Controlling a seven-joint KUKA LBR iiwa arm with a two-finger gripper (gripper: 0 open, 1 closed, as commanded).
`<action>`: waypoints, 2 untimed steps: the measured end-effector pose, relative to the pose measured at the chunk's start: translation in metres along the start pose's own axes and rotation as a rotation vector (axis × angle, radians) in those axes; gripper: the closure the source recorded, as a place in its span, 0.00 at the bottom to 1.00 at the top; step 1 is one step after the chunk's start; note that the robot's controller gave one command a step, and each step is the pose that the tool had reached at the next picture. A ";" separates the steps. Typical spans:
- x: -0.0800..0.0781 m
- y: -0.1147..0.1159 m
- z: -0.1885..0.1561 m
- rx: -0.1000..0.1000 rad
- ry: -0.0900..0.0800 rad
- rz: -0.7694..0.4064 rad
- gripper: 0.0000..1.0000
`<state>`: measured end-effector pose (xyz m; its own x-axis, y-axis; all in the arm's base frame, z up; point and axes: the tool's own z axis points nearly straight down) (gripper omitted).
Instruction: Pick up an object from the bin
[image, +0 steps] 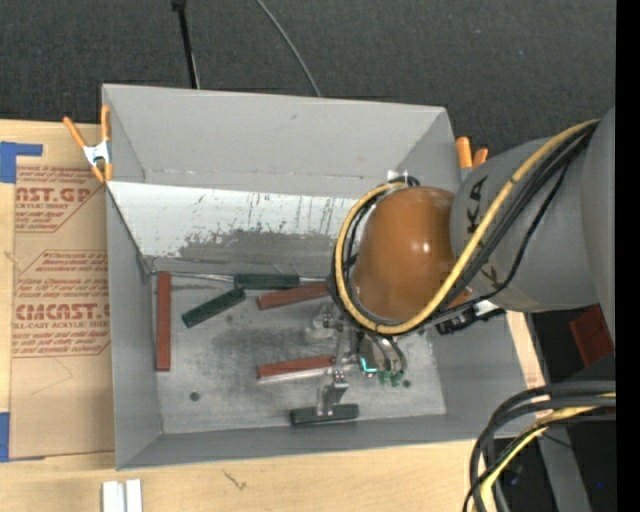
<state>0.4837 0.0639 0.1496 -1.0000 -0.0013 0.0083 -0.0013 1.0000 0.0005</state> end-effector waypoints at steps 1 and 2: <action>-0.002 0.000 -0.004 -0.001 -0.008 0.001 0.00; -0.026 0.014 0.070 -0.003 -0.016 0.066 0.00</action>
Offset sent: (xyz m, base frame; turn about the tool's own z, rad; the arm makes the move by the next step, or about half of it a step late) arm 0.0244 0.0147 -0.0796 0.0710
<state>0.5088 0.0784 0.0795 -0.9979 0.0648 -0.0079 0.0648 0.9979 0.0031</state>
